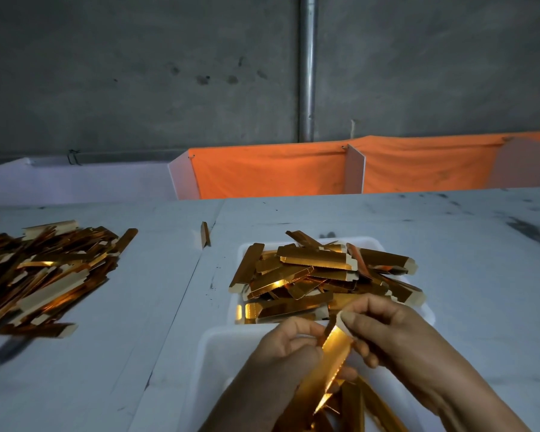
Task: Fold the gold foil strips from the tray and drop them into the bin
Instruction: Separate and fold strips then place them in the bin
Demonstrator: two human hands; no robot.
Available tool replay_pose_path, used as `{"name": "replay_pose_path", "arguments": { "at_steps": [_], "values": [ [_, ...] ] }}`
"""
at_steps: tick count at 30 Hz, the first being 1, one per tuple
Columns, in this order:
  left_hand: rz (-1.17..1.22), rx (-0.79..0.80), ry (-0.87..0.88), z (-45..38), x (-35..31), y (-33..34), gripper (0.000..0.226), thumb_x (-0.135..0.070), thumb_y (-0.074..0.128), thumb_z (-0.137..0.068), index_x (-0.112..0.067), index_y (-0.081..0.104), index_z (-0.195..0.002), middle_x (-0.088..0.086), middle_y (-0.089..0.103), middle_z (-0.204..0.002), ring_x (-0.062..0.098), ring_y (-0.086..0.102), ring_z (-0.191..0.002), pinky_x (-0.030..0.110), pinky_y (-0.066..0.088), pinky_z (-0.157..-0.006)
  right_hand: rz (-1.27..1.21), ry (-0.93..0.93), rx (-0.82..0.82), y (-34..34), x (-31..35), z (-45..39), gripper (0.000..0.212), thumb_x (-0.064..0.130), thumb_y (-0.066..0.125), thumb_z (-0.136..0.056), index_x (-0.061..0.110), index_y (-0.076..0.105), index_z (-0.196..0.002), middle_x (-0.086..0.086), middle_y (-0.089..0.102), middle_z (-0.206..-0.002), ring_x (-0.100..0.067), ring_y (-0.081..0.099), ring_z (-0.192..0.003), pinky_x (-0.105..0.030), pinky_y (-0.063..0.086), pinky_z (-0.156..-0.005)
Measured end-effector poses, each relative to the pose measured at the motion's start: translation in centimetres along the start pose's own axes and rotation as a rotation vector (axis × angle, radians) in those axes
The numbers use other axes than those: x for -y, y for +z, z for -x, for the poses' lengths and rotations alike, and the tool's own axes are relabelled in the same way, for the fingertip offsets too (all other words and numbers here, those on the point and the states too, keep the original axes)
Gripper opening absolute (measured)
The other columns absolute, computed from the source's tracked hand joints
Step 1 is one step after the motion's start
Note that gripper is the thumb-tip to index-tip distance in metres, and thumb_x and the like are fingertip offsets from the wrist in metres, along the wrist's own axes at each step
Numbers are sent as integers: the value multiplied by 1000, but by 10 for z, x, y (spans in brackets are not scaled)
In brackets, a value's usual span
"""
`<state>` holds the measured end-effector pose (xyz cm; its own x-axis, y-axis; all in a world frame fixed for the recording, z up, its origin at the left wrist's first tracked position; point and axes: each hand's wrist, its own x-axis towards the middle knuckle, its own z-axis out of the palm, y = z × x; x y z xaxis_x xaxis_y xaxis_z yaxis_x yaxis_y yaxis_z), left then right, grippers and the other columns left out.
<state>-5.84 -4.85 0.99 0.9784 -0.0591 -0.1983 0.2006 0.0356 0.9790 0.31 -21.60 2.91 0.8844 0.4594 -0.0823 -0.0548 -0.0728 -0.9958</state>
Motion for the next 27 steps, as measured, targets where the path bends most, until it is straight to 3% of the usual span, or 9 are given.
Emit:
{"name": "replay_pose_path", "arguments": {
  "at_steps": [3,5,6,8,11,16,19,22,27],
  "values": [
    [-560,-203,299,5,-1,8,19,-40,54,-92,-45,46,-108,-40,53,-97,-19,54,-89,-1,40,-67,-23,48,-40,-1,-3,-2,10,10,57,-93,8,67,-89,-11,58,-55,-15,51,-44,-20,44,-44],
    [-845,-202,409,6,1,14,48,-56,55,-86,-50,31,-126,-45,30,-107,-20,38,-93,-7,29,-71,-63,62,-49,-2,-4,-2,12,5,54,-94,7,65,-97,-13,57,-54,-16,52,-42,-21,46,-43],
    [-889,-216,430,4,3,15,56,-57,55,-85,-47,28,-133,-41,29,-111,-18,32,-95,-7,25,-72,-87,68,-41,-2,-4,-2,13,4,52,-95,6,64,-99,-14,57,-54,-17,53,-42,-21,46,-43],
    [-896,-270,457,2,6,12,56,-54,54,-87,-43,32,-137,-38,32,-115,-19,30,-93,-9,26,-70,-151,97,9,-1,-1,0,16,2,49,-95,4,62,-104,-16,57,-54,-18,56,-43,-22,48,-42],
    [-723,-292,388,1,7,8,47,-48,60,-86,-48,40,-129,-48,29,-100,-23,34,-92,-5,35,-67,-176,142,70,-1,1,0,16,1,47,-96,3,61,-104,-17,57,-55,-19,57,-45,-23,49,-42],
    [-520,-252,230,4,2,4,36,-43,67,-81,-55,46,-107,-40,40,-97,-11,42,-94,5,41,-67,-22,80,61,-3,4,3,12,4,54,-94,8,65,-94,-14,63,-63,-22,60,-54,-23,51,-51],
    [-517,-250,214,5,2,4,46,-44,67,-81,-47,49,-123,-40,38,-97,-8,42,-94,5,40,-69,61,-31,40,-2,5,6,19,4,58,-91,17,68,-82,-3,64,-71,-25,68,-64,-25,53,-56],
    [-518,-247,204,5,1,4,48,-46,68,-80,-48,48,-123,-40,38,-98,-8,42,-95,5,40,-69,163,-93,63,-3,6,7,21,7,59,-91,24,67,-81,1,67,-77,-28,69,-74,-26,55,-62],
    [-475,-197,198,5,3,-1,50,-45,69,-79,-45,50,-124,-25,49,-116,3,47,-109,18,48,-88,164,-50,195,-7,13,10,12,23,63,-81,26,70,-90,-22,66,-88,-21,70,-83,-24,55,-67]
  ]
}}
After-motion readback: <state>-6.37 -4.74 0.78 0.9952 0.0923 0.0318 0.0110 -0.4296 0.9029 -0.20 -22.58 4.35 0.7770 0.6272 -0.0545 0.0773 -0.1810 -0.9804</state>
